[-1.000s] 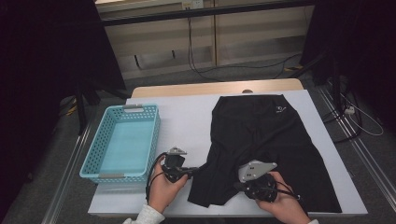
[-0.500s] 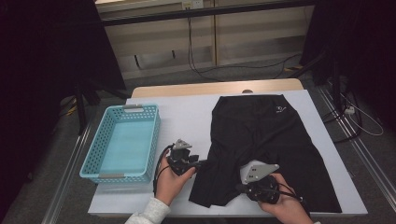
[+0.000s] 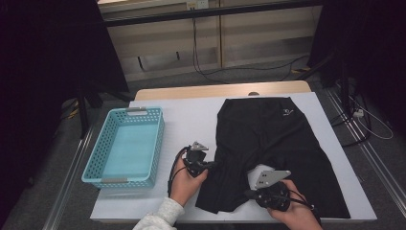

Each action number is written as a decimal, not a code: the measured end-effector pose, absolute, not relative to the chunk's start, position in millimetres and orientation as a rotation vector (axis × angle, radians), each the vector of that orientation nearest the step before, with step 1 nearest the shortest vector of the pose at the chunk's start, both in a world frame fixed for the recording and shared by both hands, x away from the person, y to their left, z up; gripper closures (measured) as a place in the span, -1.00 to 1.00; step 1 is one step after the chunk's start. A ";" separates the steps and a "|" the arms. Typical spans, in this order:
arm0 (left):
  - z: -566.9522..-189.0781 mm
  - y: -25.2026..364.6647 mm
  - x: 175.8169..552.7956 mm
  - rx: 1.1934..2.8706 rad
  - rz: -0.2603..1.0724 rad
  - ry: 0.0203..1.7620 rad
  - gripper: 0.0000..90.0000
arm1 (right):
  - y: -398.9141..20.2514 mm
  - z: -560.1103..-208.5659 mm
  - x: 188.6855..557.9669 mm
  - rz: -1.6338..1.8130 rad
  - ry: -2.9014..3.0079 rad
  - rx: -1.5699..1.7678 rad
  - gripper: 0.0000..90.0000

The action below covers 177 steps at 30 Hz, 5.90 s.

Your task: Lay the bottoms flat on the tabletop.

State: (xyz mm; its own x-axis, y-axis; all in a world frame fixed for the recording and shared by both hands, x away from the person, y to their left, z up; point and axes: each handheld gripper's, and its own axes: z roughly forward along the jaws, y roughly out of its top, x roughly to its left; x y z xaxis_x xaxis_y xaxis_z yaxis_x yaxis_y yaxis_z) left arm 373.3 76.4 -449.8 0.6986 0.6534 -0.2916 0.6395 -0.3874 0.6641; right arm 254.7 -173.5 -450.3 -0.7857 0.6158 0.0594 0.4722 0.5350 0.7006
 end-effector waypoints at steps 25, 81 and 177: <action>-445.9 97.5 373.9 2.056 -0.010 1.053 0.98 | -149.2 -444.8 268.6 1.130 2.533 0.901 0.43; -444.5 105.4 374.6 2.017 -0.042 1.080 0.99 | -192.7 -444.3 286.5 0.946 2.271 1.184 0.58; -455.6 60.3 453.0 2.028 0.027 1.185 1.00 | -208.5 -454.4 305.0 0.909 2.321 1.134 0.87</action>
